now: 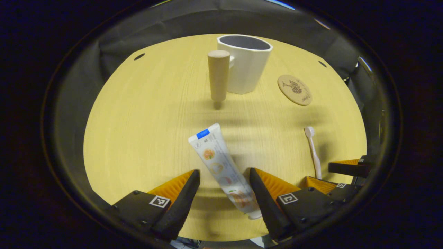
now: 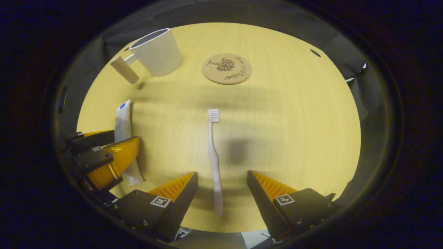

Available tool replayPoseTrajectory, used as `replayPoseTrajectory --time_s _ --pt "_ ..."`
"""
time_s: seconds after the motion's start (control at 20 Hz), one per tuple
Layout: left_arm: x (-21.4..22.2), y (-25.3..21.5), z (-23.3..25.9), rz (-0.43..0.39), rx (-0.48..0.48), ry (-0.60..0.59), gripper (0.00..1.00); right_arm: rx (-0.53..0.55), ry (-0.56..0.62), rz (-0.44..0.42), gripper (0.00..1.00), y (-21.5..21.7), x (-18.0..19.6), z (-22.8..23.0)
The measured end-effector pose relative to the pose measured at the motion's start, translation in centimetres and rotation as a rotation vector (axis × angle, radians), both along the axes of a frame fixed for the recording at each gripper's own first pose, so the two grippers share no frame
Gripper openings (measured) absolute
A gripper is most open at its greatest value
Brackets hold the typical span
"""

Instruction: Put the toothbrush and toothpaste on the desktop into the cup, then pick up the cup and place it on the coaster on the desktop.

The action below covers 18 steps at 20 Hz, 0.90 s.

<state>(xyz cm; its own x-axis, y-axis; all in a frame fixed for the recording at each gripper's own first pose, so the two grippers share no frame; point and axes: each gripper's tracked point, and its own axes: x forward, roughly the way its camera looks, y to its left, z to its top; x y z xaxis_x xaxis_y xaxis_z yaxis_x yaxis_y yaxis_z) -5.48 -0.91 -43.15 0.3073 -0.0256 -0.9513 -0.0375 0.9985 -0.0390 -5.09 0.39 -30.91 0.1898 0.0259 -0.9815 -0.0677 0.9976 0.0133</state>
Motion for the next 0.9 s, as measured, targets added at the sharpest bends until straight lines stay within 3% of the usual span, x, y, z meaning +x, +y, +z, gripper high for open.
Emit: replayPoseTrajectory --time_s 0.1,0.15,0.2,0.25,0.35,0.4,0.45,0.5,0.55,0.65,0.7,0.8,0.85,0.9 --pt "0.1 -0.1 0.0 -0.004 0.001 0.002 1.00 0.000 0.013 -0.007 0.92 -0.1 -0.1 0.1" --pt "0.1 -0.1 0.1 -0.007 0.002 0.004 0.97 0.000 0.026 -0.006 0.87 0.0 -0.2 0.0" --pt "0.3 -0.1 0.0 -0.014 0.006 -0.001 0.99 0.000 0.034 -0.002 0.81 -0.1 -0.2 0.0" --pt "0.3 -0.1 0.0 -0.016 0.007 0.004 0.81 0.004 0.030 -0.005 0.77 -0.1 -0.1 -0.1" --pt "0.3 -0.1 0.1 -0.021 0.008 0.018 0.80 0.010 0.030 -0.015 0.46 0.0 -0.1 0.0" --pt "0.6 -0.1 -0.1 -0.021 0.004 0.011 0.70 0.017 0.032 -0.022 0.30 0.1 0.1 0.0" --pt "0.6 -0.1 0.2 -0.015 0.004 0.022 0.59 0.019 0.037 -0.034 0.21 0.2 0.1 0.1" --pt "0.7 -0.2 0.0 -0.017 0.010 0.024 0.57 0.022 0.044 -0.040 0.08 0.2 0.1 -0.1" --pt "0.7 -0.2 0.1 -0.023 0.012 0.034 0.44 0.024 0.052 -0.044 0.08 0.2 0.1 0.0" --pt "0.9 -0.2 -0.1 -0.021 0.010 0.047 0.42 0.027 0.071 -0.043 0.08 0.2 0.1 -0.1" --pt "0.9 -0.2 -0.1 -0.019 0.010 0.049 0.33 0.030 0.076 -0.043 0.08 0.2 0.1 0.0" --pt "1.4 -0.3 0.2 -0.031 0.008 0.031 0.33 0.036 0.074 -0.046 0.08 0.1 0.3 0.1" --pt "1.1 -0.3 0.0 -0.031 0.007 0.047 0.23 0.037 0.075 -0.047 0.08 0.1 0.3 -0.2" --pt "1.3 -0.3 0.2 -0.035 0.003 0.038 0.22 0.037 0.074 -0.045 0.07 0.1 0.3 0.0"
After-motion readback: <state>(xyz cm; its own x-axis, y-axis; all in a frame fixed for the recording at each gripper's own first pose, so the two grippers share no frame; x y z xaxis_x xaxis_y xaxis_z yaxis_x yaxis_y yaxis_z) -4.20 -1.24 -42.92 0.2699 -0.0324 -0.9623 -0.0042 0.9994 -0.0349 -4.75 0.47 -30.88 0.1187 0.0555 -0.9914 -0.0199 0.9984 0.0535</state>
